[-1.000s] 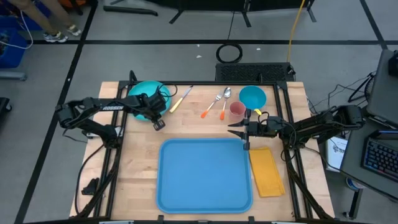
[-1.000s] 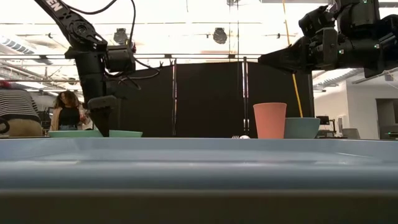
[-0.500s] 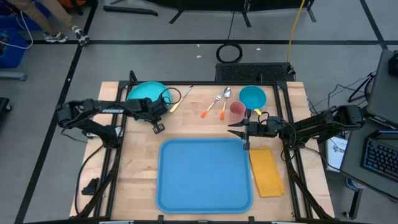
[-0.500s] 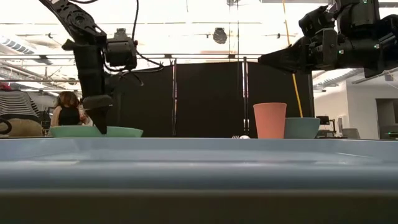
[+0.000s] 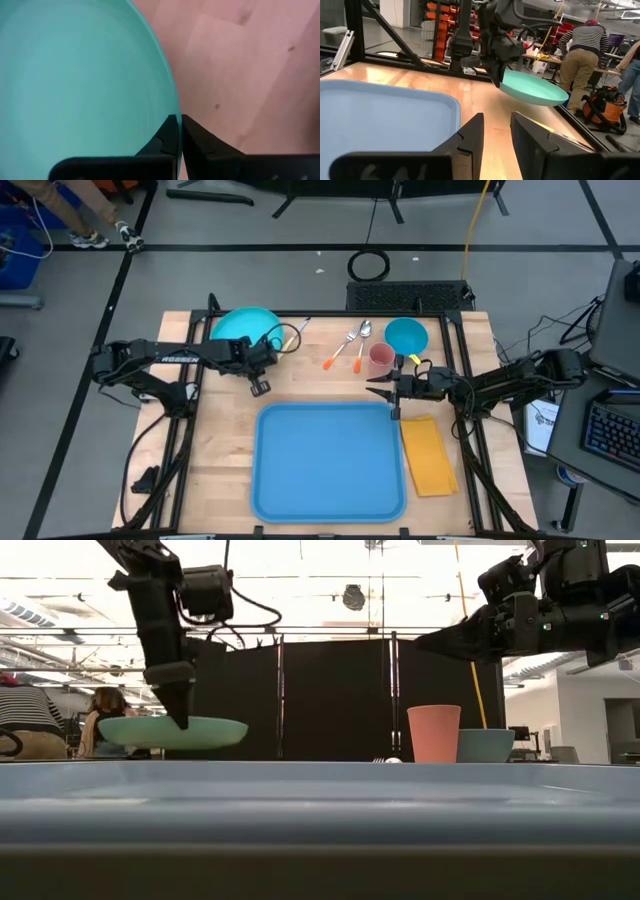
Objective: Set up tray
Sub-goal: Put the light blue plate on the blue tray
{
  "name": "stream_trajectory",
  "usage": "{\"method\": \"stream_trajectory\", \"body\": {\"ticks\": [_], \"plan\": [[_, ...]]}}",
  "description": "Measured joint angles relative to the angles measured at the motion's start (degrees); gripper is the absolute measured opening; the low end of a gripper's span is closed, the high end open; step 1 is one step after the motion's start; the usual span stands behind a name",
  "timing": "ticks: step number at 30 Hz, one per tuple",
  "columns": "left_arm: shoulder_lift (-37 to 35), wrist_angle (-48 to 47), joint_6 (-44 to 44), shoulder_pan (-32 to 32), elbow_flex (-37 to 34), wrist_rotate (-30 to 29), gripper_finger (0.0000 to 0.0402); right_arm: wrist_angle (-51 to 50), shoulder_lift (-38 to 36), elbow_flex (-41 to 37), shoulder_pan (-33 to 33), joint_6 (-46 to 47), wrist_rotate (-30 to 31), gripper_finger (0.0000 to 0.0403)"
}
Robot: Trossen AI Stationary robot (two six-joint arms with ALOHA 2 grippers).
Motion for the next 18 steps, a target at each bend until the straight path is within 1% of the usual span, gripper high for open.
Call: {"method": "stream_trajectory", "body": {"ticks": [8, 18], "plan": [[0.0, 1.0, -4.6, -8.2, 3.3, 0.1, 0.0006, 0.0, 0.0, 0.0, 0.0, 0.0, 0.0, 0.0086], [0.0, 8.0, -12.4, -20.5, 3.5, 0.1, 0.0006, 0.1, 0.0, 0.0, 0.0, 0.0, 0.0, 0.0086]]}}
